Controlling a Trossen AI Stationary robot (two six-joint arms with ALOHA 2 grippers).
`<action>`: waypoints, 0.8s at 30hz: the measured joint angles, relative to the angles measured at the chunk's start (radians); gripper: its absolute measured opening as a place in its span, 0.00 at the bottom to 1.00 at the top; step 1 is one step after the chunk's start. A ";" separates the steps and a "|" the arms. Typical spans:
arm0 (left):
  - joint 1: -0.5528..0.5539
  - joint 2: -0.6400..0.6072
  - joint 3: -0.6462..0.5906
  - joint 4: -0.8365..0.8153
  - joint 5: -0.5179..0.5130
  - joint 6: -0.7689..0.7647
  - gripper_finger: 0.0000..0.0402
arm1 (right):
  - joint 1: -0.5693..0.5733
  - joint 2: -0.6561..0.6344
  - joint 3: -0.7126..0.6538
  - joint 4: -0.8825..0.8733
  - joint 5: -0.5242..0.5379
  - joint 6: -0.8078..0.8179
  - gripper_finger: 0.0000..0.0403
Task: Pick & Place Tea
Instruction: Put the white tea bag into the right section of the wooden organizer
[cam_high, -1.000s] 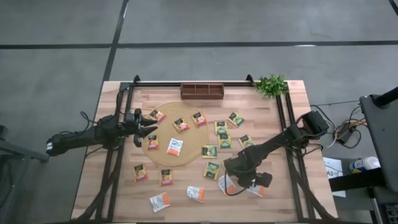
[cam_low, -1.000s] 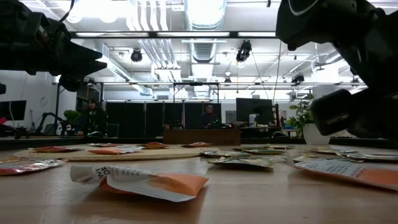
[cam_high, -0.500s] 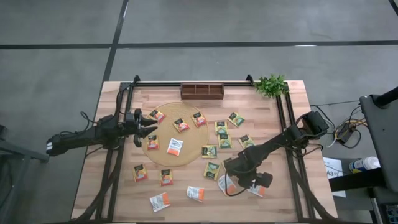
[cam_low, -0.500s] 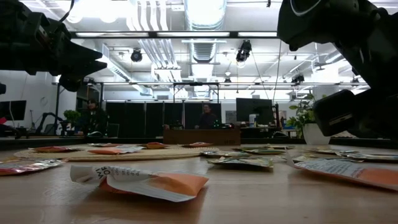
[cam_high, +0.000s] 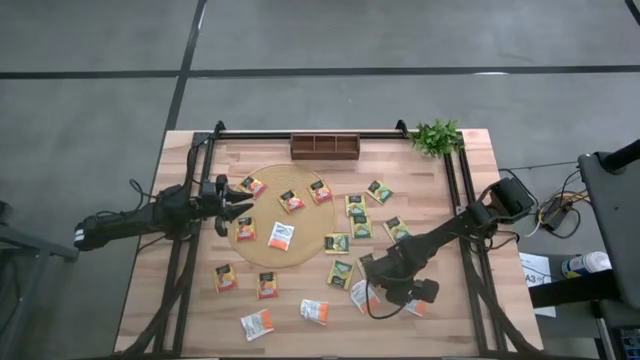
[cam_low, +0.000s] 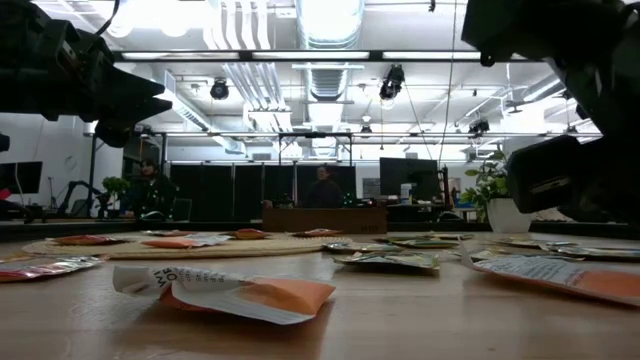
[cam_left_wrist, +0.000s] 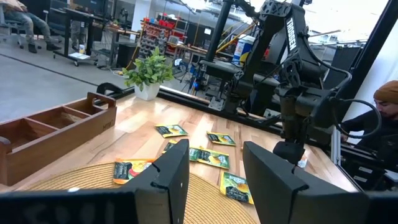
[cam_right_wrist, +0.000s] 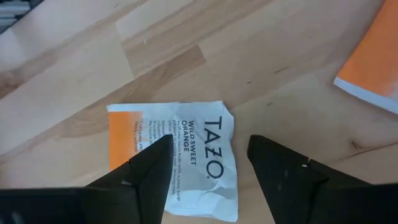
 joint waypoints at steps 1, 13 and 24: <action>0.000 0.000 0.000 0.000 0.000 0.000 0.36 | 0.000 0.000 -0.001 0.001 0.000 -0.001 0.54; 0.000 0.000 0.000 0.000 0.000 0.000 0.36 | -0.002 -0.001 -0.011 0.022 0.025 0.029 0.38; 0.000 0.000 0.000 0.000 0.000 0.000 0.36 | -0.004 0.000 -0.011 0.031 0.034 0.044 0.10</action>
